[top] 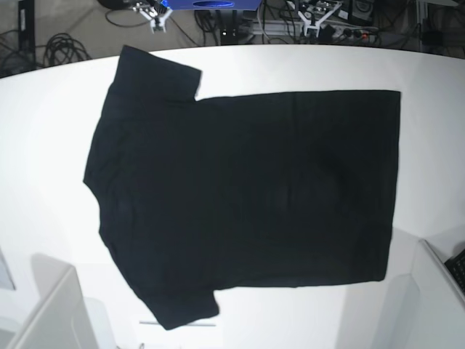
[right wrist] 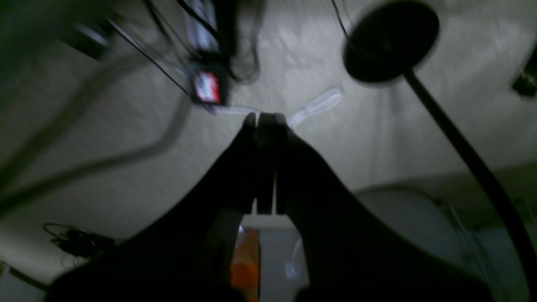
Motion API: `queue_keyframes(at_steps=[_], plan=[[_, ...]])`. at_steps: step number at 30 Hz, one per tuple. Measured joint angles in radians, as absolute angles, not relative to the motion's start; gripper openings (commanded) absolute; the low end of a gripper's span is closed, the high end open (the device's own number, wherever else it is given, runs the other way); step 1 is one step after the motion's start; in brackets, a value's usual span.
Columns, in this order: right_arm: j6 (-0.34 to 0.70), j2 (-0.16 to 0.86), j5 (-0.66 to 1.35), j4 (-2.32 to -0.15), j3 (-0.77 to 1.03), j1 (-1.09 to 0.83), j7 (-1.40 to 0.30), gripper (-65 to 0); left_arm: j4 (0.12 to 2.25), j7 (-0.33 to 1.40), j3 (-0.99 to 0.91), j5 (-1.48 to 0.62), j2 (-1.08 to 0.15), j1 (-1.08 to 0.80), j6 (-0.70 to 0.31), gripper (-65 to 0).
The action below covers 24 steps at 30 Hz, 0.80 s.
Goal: Fold the T-shirt properly
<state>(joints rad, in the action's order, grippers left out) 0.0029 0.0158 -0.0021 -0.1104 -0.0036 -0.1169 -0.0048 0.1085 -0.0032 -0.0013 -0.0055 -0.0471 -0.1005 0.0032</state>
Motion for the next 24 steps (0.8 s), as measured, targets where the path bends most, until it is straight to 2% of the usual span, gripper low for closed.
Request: queue_keyframes(at_steps=[24], plan=[[-0.007, 0.014, -0.002, -0.111, -0.004, -0.117, 0.001, -65.0, 0.109, -0.003, -0.001, -0.006, -0.045, -0.109, 0.003, -65.0]])
